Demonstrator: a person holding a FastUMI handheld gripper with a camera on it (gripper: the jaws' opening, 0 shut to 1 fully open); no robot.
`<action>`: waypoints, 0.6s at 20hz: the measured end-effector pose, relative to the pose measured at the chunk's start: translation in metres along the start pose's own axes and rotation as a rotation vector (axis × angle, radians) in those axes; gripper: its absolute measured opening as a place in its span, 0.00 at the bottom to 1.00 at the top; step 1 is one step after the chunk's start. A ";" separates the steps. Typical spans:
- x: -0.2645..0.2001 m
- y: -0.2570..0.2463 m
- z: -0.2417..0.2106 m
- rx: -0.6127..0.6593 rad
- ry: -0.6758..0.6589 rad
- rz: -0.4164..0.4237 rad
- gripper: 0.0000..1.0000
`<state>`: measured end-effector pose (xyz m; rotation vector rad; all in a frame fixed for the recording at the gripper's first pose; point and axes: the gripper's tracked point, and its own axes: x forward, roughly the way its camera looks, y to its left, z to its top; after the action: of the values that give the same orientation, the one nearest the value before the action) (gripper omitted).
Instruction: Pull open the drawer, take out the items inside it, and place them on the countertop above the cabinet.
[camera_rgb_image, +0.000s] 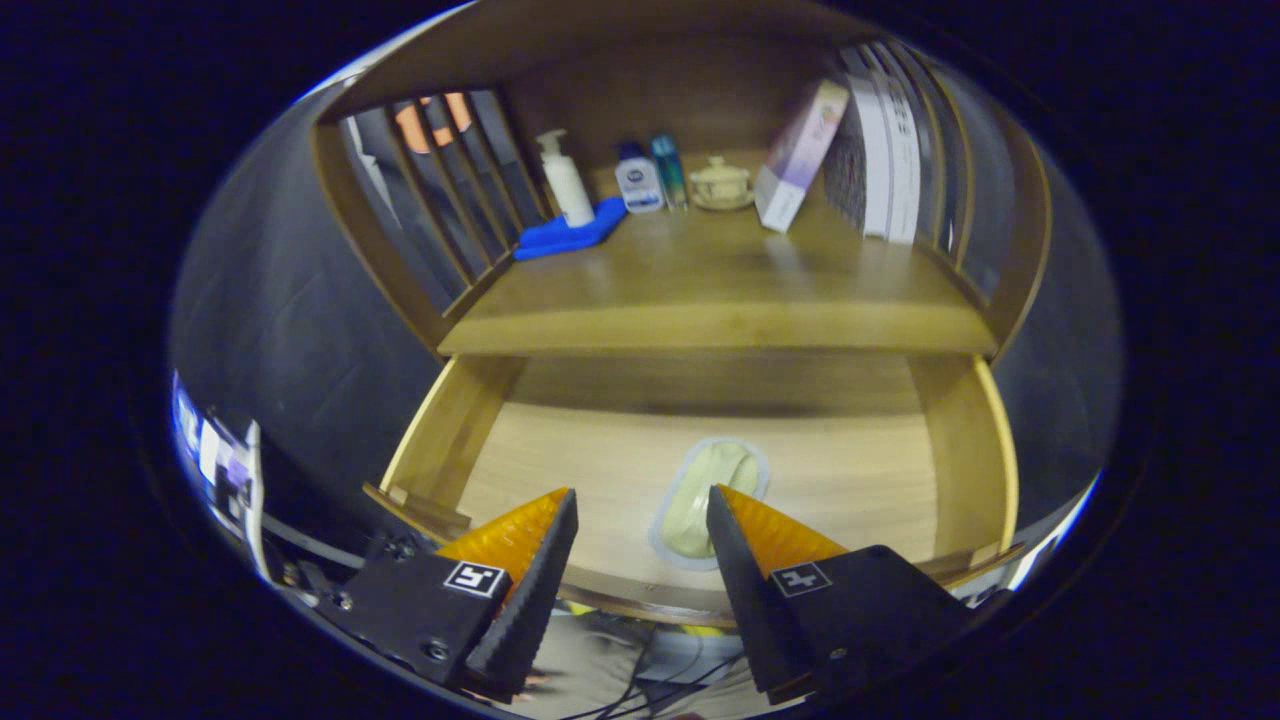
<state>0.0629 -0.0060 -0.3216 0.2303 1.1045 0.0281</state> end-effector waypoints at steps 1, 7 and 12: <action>0.007 -0.007 -0.001 0.023 0.033 -0.013 0.82; 0.040 -0.028 0.001 -0.023 0.137 -0.105 0.82; 0.066 -0.039 -0.002 -0.005 0.216 -0.158 0.78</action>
<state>0.0874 -0.0353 -0.3881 0.1371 1.3350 -0.0869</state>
